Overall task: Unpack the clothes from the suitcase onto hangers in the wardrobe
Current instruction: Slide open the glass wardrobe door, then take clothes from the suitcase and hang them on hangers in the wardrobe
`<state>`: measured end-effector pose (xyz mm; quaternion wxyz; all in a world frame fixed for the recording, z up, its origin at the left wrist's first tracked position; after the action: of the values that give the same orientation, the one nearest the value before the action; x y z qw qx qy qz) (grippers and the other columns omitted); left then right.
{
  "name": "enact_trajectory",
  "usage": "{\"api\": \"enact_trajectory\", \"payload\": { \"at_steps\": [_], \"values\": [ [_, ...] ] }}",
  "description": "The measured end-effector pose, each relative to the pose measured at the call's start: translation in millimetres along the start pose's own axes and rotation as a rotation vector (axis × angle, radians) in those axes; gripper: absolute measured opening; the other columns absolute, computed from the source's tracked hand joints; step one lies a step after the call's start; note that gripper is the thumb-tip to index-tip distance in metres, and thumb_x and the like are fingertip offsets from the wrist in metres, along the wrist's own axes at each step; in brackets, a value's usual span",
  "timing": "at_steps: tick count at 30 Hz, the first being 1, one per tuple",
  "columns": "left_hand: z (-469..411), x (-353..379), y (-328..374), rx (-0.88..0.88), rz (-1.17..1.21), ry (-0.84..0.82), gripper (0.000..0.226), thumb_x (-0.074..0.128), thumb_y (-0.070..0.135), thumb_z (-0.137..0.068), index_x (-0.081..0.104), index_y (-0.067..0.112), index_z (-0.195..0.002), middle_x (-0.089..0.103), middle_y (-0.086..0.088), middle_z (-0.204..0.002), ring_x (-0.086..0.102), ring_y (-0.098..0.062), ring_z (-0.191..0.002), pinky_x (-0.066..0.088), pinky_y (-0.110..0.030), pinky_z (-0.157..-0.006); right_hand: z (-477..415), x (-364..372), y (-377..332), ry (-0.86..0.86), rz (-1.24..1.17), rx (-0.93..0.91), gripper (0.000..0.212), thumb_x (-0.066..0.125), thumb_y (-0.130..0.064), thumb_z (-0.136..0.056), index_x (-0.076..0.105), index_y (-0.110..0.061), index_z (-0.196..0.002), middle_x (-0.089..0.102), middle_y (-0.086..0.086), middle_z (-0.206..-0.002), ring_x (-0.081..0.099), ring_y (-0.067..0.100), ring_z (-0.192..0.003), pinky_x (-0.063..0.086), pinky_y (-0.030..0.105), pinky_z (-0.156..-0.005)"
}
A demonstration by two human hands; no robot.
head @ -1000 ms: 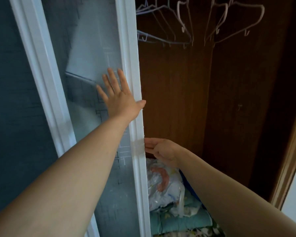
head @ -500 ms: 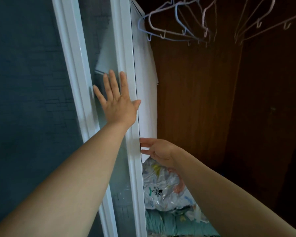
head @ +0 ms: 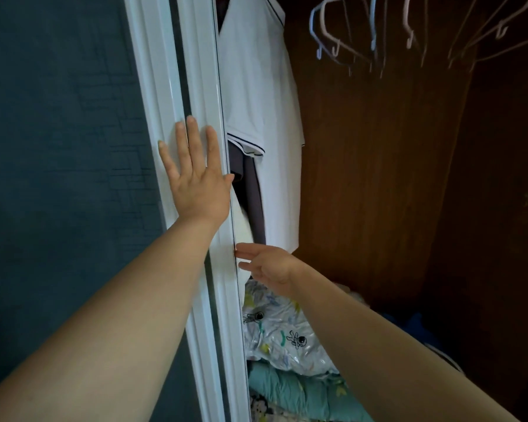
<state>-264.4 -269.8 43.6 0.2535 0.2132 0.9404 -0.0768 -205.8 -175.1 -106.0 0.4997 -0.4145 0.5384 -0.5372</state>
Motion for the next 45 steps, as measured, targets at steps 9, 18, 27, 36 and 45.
{"api": "enact_trajectory", "payload": {
  "at_steps": [9, 18, 27, 36, 45],
  "values": [
    [1.5, 4.2, -1.5, 0.014, -0.083, 0.002, 0.079, 0.043, 0.035, -0.098, -0.009, 0.009, -0.151, -0.013, -0.016, -0.159, -0.014, -0.033, -0.147, -0.006, -0.058, -0.116, -1.7, -18.7, 0.3, 0.07, -0.028, 0.014, 0.055, 0.033, 0.012, -0.094, 0.04, -0.009, -0.144, 0.041, 0.007, -0.15, 0.039, 0.021, -0.138, 0.027, 0.031, -0.114],
    [24.4, 4.9, 44.3, -0.005, 0.185, -0.06, 0.071, 0.047, 0.023, -0.097, 0.004, 0.013, -0.153, 0.004, -0.016, -0.16, -0.004, -0.033, -0.148, -0.008, -0.056, -0.114, 55.6, -97.7, -2.7, 0.307, -0.147, 0.012, 0.046, 0.035, 0.009, -0.096, 0.042, -0.002, -0.14, 0.049, 0.01, -0.143, 0.042, 0.022, -0.135, 0.028, 0.031, -0.114],
    [76.0, -29.7, 162.4, 0.043, 0.875, -0.336, 0.047, 0.04, 0.034, -0.099, 0.041, 0.015, -0.141, 0.053, -0.004, -0.137, 0.05, -0.025, -0.123, 0.039, -0.036, -0.098, 173.3, -190.0, 7.4, 0.679, -0.153, 0.031, 0.034, 0.042, -0.004, -0.099, 0.056, -0.012, -0.128, 0.064, 0.002, -0.124, 0.057, 0.017, -0.117, 0.037, 0.039, -0.11],
    [175.4, -88.9, 284.3, 0.147, 1.131, -0.639, 0.036, 0.041, 0.032, -0.1, 0.053, 0.02, -0.131, 0.064, 0.005, -0.119, 0.055, -0.009, -0.093, 0.039, -0.025, -0.072, 352.7, -249.6, 75.6, 0.952, -0.223, 0.071, 0.031, 0.042, -0.009, -0.099, 0.059, -0.013, -0.124, 0.066, 0.002, -0.119, 0.059, 0.018, -0.114, 0.039, 0.038, -0.104],
    [313.3, -154.0, 375.6, 0.276, 1.263, -0.883, 0.035, 0.043, 0.031, -0.098, 0.055, 0.019, -0.129, 0.067, 0.002, -0.115, 0.059, -0.014, -0.092, 0.043, -0.027, -0.076, 530.1, -252.3, 166.8, 1.207, -0.306, 0.19, 0.03, 0.039, -0.008, -0.099, 0.067, -0.018, -0.104, 0.071, 0.001, -0.111, 0.067, 0.016, -0.101, 0.047, 0.031, -0.088]
  ]
}}
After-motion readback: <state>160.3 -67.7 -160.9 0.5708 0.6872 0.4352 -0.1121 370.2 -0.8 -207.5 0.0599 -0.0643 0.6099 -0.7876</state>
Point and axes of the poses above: each hand's wrist, its own z-axis away from the middle knuckle, its own x-axis out of the palm, y = z × x, the point moved 6 cm from there along -z, towards the middle knuckle
